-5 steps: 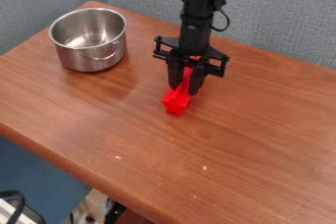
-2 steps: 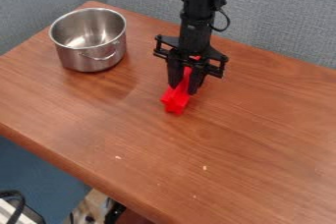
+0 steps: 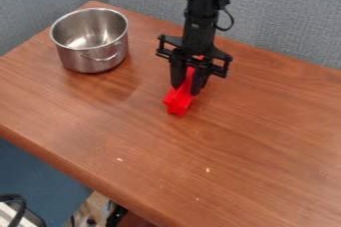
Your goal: Put the red object in the metal pot
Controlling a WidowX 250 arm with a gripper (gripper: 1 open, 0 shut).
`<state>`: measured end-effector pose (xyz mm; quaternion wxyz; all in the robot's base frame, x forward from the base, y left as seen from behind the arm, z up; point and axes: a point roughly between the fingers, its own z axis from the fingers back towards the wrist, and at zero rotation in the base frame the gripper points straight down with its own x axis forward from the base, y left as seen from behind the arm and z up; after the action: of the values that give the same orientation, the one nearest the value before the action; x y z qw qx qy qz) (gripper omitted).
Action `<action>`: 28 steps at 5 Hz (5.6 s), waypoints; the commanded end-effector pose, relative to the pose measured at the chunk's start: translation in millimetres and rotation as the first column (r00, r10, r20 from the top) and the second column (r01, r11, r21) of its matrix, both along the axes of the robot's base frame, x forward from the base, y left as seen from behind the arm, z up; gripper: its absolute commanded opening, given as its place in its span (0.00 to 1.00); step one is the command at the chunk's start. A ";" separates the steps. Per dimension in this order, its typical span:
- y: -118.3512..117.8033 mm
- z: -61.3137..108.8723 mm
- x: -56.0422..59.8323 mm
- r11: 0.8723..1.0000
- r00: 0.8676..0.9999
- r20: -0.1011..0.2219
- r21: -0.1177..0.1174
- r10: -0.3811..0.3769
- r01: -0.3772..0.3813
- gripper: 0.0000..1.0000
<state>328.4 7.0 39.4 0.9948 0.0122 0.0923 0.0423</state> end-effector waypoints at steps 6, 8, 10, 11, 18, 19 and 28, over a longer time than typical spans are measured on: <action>33.4 18.0 23.6 0.936 0.937 -0.007 -0.045 0.350 -0.350 0.00; 33.6 19.6 23.7 0.881 0.883 -0.026 -0.048 0.469 -0.470 0.00; 32.0 22.6 26.1 0.889 0.890 -0.037 -0.053 0.454 -0.456 0.00; 29.9 23.4 27.8 0.922 0.924 -0.041 -0.058 0.380 -0.382 0.00; 24.5 87.0 13.9 0.766 0.777 -0.010 -0.154 0.630 -0.624 0.00; 31.4 116.6 20.2 0.751 0.766 -0.005 -0.189 0.643 -0.632 0.00; 123.8 62.9 87.5 0.461 0.446 0.118 -0.171 0.887 -0.871 0.00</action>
<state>408.5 128.7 74.2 0.8269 -0.0739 0.0316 0.5566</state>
